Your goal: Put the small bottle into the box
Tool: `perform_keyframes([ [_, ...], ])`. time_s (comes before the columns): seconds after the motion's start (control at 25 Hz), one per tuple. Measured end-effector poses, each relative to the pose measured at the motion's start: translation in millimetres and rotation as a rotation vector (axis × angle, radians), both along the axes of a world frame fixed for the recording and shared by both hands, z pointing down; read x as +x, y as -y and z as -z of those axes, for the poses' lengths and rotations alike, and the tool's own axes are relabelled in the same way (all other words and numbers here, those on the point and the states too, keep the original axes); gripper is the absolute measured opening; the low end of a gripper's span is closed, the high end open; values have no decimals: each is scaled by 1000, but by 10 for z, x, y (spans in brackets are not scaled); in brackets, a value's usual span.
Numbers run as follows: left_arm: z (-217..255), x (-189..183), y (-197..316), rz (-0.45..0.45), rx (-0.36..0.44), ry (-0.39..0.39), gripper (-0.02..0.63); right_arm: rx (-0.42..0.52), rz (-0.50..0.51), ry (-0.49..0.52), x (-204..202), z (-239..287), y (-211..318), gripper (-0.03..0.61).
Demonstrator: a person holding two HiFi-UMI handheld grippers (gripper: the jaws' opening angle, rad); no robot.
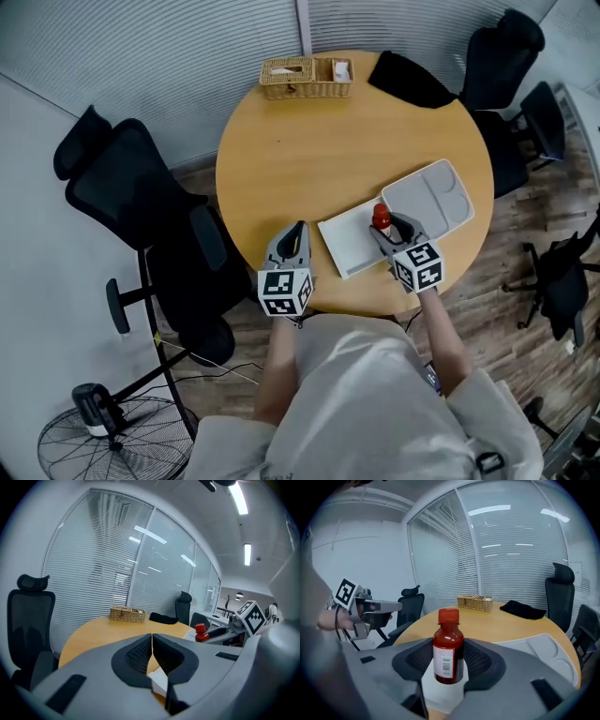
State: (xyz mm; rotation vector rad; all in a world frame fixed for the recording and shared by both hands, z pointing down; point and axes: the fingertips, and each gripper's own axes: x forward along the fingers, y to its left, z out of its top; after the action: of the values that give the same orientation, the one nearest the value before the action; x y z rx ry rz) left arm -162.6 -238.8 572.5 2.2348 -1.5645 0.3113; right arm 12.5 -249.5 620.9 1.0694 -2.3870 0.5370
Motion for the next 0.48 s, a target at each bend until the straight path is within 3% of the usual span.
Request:
perform_keyframes([
  [0.12, 8, -10, 67, -8, 20, 71, 29, 4, 37, -63, 2, -94, -20, 210],
  [0.48, -88, 184, 178, -71, 4, 40, 29, -26, 77, -150, 16, -295, -66, 212],
])
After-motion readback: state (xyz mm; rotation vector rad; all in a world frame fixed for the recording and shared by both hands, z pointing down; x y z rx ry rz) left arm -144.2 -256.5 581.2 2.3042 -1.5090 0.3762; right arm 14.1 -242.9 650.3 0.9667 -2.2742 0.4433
